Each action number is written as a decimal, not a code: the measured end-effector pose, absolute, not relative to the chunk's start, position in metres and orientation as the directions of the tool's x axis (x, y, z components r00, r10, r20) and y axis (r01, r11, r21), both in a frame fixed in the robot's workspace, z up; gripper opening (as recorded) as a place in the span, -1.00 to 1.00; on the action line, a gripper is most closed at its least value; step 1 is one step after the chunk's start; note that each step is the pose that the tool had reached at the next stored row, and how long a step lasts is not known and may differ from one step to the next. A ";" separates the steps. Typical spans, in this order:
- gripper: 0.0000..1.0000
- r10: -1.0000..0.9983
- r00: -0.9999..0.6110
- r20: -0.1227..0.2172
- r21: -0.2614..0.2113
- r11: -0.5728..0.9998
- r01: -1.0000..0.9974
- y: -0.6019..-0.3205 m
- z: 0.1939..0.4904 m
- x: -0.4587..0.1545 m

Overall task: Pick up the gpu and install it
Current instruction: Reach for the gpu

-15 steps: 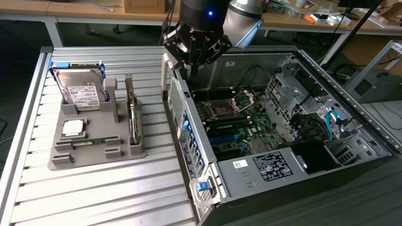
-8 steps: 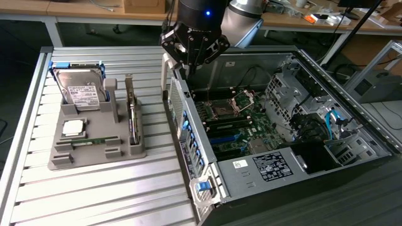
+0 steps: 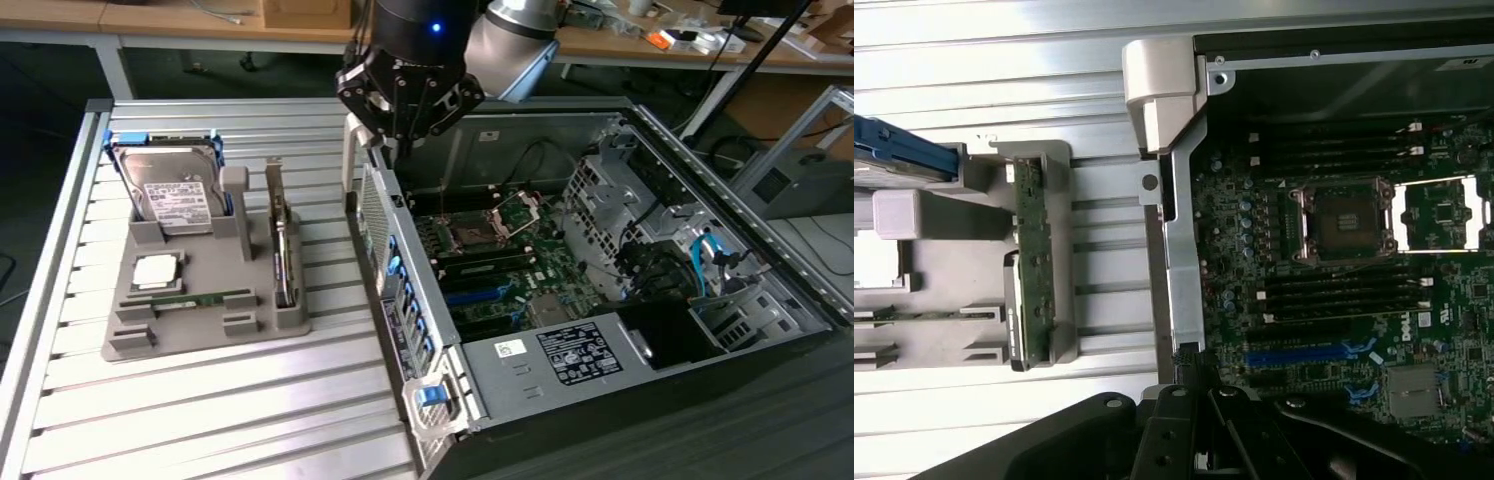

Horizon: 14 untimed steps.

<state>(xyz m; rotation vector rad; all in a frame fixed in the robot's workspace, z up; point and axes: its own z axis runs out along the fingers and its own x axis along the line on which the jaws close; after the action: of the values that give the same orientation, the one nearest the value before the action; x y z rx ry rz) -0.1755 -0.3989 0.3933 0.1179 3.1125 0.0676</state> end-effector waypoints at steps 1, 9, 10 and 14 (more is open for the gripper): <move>-0.79 0.076 -0.997 -0.024 0.044 0.996 0.075 -0.399 0.393 -0.176; -0.79 0.076 -0.997 -0.024 0.044 0.996 0.075 -0.399 0.393 -0.181; -0.79 0.076 -0.997 -0.024 0.044 0.996 0.075 -0.399 0.393 -0.182; -0.79 0.076 -0.997 -0.024 0.044 0.996 0.075 -0.399 0.393 -0.185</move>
<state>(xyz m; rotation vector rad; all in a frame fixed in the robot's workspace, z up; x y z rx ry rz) -0.1847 -0.3989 0.3933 0.1180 3.1125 0.0676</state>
